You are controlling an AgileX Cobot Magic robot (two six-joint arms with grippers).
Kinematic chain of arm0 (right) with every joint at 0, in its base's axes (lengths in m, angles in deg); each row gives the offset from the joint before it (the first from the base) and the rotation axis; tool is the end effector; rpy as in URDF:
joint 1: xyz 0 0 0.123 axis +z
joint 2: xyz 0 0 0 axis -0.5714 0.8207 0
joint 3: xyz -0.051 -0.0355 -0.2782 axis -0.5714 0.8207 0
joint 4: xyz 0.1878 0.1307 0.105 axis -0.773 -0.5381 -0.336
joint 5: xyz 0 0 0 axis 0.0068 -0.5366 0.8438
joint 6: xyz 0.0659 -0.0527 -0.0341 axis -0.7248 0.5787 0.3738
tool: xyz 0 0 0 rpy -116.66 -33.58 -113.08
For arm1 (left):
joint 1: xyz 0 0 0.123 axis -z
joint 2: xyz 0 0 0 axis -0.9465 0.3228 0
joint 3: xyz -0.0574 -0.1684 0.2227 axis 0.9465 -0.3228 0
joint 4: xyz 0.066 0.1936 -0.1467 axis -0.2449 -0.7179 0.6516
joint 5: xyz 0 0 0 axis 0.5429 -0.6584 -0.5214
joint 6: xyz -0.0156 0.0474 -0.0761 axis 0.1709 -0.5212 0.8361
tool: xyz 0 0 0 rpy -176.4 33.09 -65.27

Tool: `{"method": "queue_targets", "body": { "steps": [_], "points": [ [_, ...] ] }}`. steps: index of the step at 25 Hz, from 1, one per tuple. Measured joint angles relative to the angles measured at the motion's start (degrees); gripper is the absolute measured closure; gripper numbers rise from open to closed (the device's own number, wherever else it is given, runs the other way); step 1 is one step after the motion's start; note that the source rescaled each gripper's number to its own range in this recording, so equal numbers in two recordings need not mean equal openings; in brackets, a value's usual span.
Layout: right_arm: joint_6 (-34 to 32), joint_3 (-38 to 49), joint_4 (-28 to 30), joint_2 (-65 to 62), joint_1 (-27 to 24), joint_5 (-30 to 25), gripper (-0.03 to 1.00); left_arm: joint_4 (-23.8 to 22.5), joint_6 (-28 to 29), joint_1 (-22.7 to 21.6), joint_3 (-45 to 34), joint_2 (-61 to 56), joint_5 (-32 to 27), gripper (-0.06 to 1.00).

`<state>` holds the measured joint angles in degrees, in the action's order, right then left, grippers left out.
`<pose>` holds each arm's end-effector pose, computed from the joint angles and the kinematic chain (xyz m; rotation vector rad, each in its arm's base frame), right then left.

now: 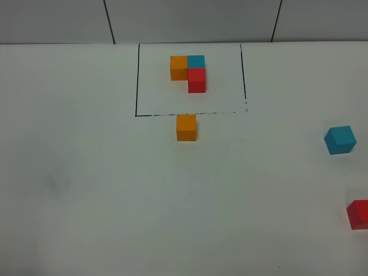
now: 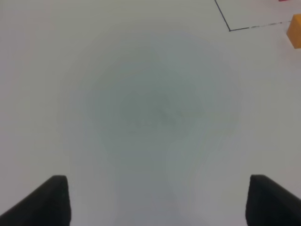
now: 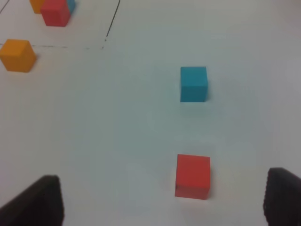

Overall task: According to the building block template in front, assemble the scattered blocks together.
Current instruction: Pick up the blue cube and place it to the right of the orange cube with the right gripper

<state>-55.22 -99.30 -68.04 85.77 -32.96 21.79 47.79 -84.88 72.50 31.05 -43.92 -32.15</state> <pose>-0.0041 0.0060 0.2775 -0.1433 2.0517 0.0489 -0.0068 -0.0059 0.2790 0.1601 2.0255 -0.0235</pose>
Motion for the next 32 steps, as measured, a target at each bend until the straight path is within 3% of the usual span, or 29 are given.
{"method": "queue_targets", "body": {
  "steps": [24, 32],
  "points": [
    [-0.6, 0.0, 0.5, 0.1, 0.0, 0.0, 0.24, 0.0, 0.0, 0.0, 0.0, 0.0, 0.0, 0.16],
    [-1.7, -3.5, 1.7, 17.2, 0.0, 0.3, 0.24, 0.0, 0.0, 0.0, 0.0, 0.0, 0.0, 0.16]
  ]
}}
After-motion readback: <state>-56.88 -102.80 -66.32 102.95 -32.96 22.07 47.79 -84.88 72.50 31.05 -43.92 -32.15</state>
